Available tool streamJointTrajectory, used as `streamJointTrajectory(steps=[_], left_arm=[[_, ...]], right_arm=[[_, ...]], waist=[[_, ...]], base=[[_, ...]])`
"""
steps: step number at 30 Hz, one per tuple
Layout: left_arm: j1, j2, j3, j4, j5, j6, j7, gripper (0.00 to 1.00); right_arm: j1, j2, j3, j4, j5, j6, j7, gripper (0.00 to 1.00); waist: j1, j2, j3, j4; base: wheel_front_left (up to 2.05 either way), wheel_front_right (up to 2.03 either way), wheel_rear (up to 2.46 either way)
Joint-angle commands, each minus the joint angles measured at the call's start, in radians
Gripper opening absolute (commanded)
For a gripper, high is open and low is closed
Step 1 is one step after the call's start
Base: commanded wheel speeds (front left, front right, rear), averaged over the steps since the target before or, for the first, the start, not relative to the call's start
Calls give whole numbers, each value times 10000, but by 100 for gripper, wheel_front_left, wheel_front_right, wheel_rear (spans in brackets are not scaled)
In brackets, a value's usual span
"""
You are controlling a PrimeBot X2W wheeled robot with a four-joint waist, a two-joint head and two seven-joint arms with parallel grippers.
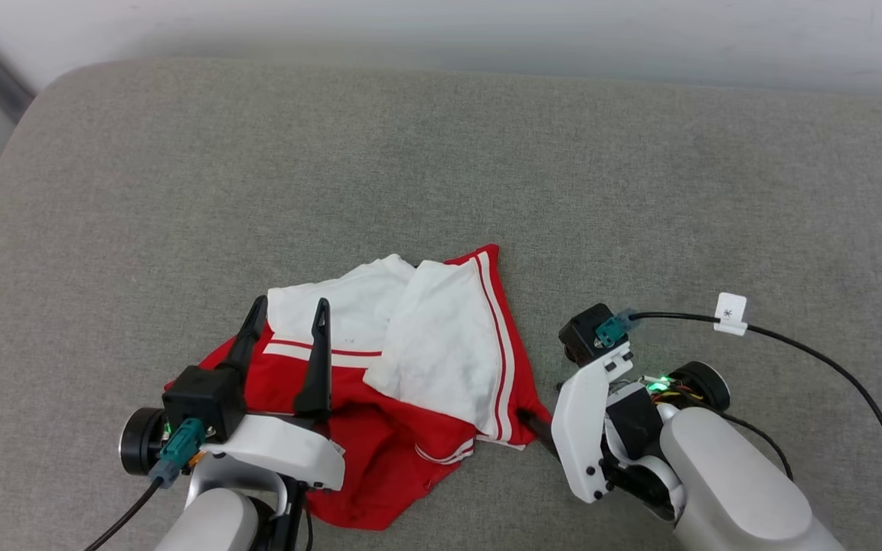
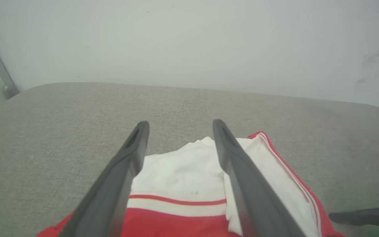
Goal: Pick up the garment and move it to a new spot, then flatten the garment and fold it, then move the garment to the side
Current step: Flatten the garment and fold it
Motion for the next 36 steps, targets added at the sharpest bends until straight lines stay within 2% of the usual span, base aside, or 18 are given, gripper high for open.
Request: streamJointTrajectory(steps=[1, 2, 7, 12, 14, 15, 20, 23, 24, 25, 26, 27, 32, 36], left_arm=[[-85, -24, 33, 74, 4, 10, -67, 100], [-69, -31, 36, 106, 2, 12, -81, 100], [89, 1, 120, 213, -46, 44, -121, 100], [297, 90, 159, 207, -50, 160, -122, 100], [416, 134, 199, 178, -66, 213, -104, 100], [576, 158, 176, 118, -112, 272, -22, 100], [804, 222, 138, 17, -148, 395, 111, 100], [899, 281, 131, -43, -169, 409, 178, 100], [899, 281, 131, -43, -169, 409, 178, 100], [909, 298, 129, -65, -176, 412, 197, 100], [922, 304, 119, -84, -182, 415, 220, 100], [972, 332, 117, -89, -198, 433, 262, 100], [1062, 381, 94, -95, -248, 493, 317, 100], [1117, 385, 17, -108, -218, 490, 372, 100]], right_arm=[[407, 128, 392, 863, 302, -5, 369, 23], [363, 190, 480, 962, 423, -3, 283, 0], [-114, 109, 498, 760, 811, -6, -598, 0], [-176, -225, -330, 159, 932, -8, -1535, 0], [18, -348, -915, 5, 836, -8, -1762, 0], [476, -520, -1996, -214, 579, -8, -1891, 0], [1980, -597, -3976, -631, -40, -6, -1664, 0], [2980, -344, -4816, -839, -455, -6, -1404, 0], [2980, -344, -4816, -839, -455, -6, -1404, 0], [3239, -232, -5028, -902, -595, -6, -1405, 20], [3493, -107, -5194, -947, -700, -8, -1424, 45], [3812, 106, -5493, -1196, -918, -8, -1740, 100], [4134, 485, -5639, -2309, -1140, -5, -2992, 100], [4302, 477, -5320, -3127, -1219, -5, -3166, 100]], waist=[[-1, 0, -24, 12], [-1, 0, -48, 11], [-1, 0, -279, -119], [-1, 0, -619, -422], [-1, 0, -764, -613], [-1, 0, -971, -810], [-1, 0, -1263, -1080], [-1, 0, -1354, -1207], [-1, 0, -1354, -1207], [-1, 0, -1357, -1244], [-1, 0, -1364, -1272], [-1, 0, -1403, -1338], [-1, 0, -1571, -1467], [-1, 0, -1720, -1497]], base=[[0, 0, 0], [0, 0, 0], [0, 0, 0], [0, 0, 0], [0, 0, 0], [0, 0, 0], [0, 0, 0], [0, 0, 0], [0, 0, 0], [0, 0, 0], [0, 0, 0], [0, 0, 0], [0, 0, 0], [0, 0, 0]])
